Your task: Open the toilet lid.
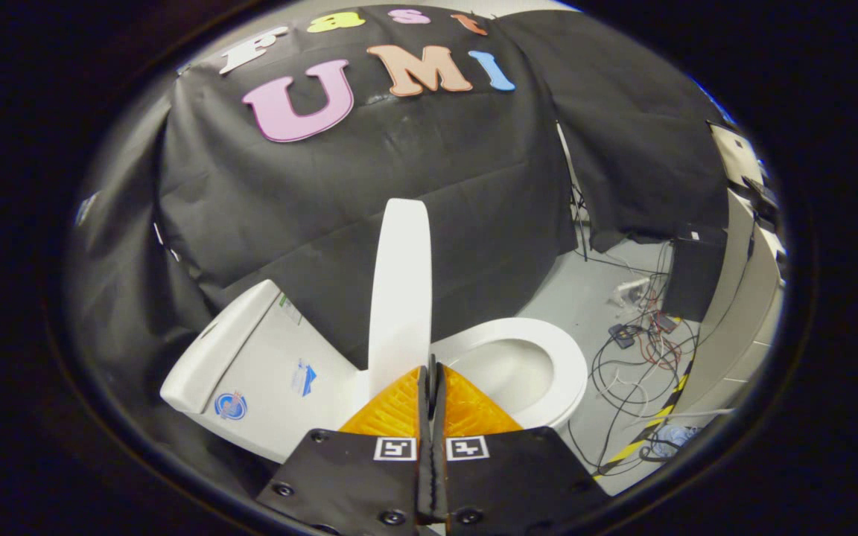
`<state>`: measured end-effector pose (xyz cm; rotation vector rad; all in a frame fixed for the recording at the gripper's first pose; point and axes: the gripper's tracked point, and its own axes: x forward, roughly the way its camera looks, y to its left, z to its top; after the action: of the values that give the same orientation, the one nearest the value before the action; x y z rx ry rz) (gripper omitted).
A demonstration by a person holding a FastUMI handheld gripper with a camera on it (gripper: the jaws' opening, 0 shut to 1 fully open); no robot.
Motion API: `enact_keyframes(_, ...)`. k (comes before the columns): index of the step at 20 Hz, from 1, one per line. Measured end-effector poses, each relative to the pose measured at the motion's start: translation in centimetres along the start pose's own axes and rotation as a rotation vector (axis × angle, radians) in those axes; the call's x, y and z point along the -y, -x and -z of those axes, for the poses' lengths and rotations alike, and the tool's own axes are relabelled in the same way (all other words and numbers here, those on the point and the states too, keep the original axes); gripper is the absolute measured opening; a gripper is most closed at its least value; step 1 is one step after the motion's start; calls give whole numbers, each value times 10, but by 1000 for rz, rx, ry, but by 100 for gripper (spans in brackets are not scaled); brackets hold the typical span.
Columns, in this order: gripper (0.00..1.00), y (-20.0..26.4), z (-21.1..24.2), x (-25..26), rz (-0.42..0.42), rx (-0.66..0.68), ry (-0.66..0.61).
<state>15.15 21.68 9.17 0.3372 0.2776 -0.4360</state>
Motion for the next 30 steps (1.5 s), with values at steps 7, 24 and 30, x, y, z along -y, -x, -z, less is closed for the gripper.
enact_keyframes(7, 1, 9, -4, -34, -13, 36, 101)
enact_keyframes(24, 1, 20, -1, -107, -20, 109, 292)
enact_keyframes(30, 1, 23, 2, -136, -30, 141, 382)
